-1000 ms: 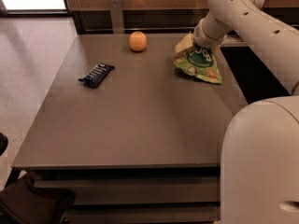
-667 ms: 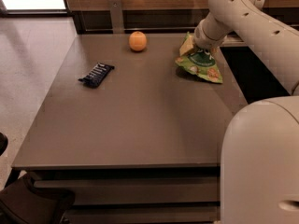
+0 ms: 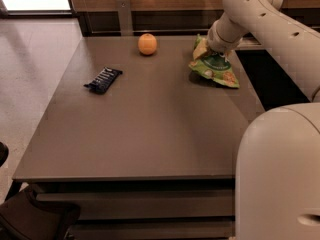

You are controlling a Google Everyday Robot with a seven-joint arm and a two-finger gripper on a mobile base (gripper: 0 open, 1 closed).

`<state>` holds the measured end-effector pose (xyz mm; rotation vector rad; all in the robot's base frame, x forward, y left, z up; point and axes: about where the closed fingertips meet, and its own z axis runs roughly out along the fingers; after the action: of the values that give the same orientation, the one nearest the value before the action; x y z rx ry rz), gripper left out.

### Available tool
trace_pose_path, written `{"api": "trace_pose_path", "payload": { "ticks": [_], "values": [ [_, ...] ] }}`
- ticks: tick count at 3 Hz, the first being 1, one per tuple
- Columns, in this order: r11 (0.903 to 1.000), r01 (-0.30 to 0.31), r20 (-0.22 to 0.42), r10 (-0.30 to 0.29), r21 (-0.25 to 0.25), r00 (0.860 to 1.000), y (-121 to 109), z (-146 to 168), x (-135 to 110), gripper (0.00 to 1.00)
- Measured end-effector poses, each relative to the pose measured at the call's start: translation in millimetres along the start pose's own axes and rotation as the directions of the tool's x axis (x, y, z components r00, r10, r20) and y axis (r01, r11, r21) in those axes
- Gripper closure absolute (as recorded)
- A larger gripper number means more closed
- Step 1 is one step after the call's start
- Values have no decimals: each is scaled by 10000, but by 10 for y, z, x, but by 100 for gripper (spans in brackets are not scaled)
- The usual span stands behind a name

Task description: Pick green rice chip bag

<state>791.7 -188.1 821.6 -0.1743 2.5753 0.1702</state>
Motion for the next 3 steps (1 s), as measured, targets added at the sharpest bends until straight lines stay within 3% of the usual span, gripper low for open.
{"api": "trace_pose_path", "payload": {
  "ticks": [2,3],
  "values": [
    [10000,1,-2,-1,-1,10000,1,-1,-1,100],
    [9988,426,306,-420,-224,9987,-2,-255,-117,100]
  ]
}}
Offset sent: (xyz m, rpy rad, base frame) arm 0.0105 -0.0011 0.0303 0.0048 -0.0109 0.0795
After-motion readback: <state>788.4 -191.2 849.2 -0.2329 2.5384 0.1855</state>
